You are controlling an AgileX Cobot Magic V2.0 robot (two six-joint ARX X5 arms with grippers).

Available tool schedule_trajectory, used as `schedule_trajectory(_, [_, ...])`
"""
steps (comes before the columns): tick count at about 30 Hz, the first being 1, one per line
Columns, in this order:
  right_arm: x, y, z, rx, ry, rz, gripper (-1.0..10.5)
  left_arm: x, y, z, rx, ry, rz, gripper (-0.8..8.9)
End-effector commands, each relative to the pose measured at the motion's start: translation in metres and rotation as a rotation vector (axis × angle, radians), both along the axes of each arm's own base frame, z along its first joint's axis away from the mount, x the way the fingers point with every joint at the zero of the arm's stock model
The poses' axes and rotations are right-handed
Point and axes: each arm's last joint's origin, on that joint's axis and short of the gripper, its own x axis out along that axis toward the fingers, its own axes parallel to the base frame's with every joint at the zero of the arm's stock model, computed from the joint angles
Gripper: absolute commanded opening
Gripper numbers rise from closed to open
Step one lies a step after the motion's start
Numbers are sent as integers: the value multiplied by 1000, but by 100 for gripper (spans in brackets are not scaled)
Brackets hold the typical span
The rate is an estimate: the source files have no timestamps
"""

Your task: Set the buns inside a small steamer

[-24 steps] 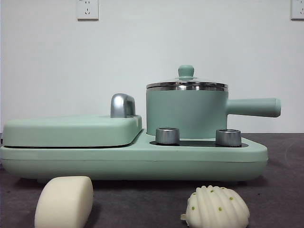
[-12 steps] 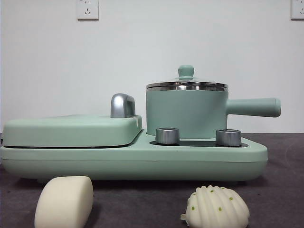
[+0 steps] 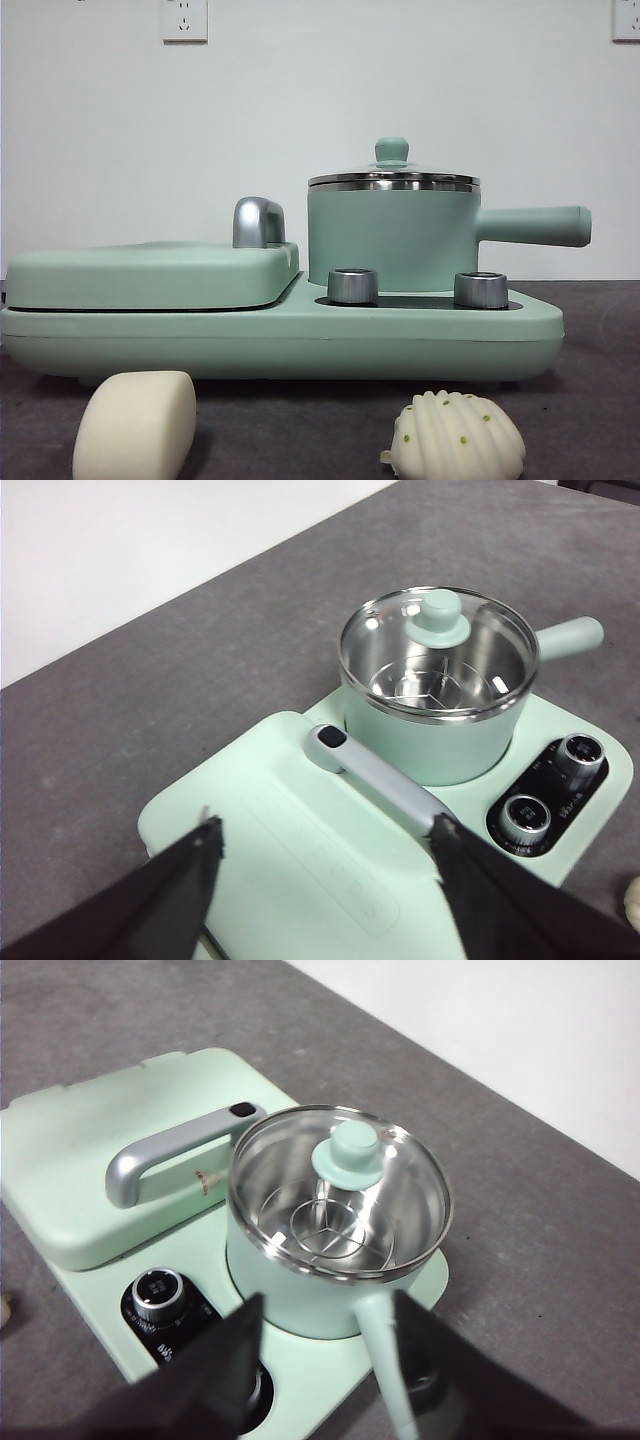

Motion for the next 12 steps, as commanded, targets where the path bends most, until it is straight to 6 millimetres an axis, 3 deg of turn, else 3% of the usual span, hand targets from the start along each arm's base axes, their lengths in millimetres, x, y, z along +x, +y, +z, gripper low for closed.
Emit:
schedule_trajectory(1, [0, 1, 6, -4, -27, 13, 262, 1, -3, 6, -1, -21, -22, 330])
schedule_trajectory(4, [0, 1, 6, -6, -23, 11, 262, 0, -6, 6, -3, -19, -37, 241])
schedule_trajectory(12, [-1, 1, 3, -27, 6, -4, 262, 7, -21, -1, 10, 15, -101, 236])
